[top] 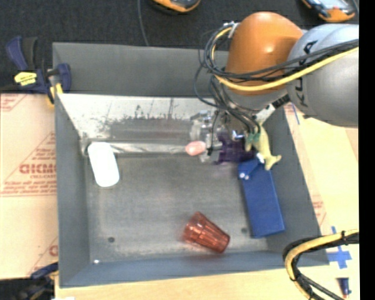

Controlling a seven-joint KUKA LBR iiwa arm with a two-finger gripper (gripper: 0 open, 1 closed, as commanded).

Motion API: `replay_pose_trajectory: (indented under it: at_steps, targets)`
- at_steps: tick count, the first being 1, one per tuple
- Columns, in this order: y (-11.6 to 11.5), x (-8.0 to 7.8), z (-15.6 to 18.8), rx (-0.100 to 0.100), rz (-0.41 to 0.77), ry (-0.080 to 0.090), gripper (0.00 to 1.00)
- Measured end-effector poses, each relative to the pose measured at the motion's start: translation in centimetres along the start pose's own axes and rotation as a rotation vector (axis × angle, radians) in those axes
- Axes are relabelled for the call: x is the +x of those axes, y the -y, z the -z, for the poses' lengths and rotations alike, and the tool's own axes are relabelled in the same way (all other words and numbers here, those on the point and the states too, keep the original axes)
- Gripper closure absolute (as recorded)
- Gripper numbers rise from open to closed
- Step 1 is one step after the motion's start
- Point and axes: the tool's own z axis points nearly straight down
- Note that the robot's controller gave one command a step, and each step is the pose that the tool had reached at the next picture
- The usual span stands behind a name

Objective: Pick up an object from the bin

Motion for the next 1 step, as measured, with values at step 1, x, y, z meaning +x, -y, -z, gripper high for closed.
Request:
replay_pose_trajectory:
  at_steps: [1]
  targets:
    - [0.06,-0.05,2.18,0.001,-0.002,0.002,1.0]
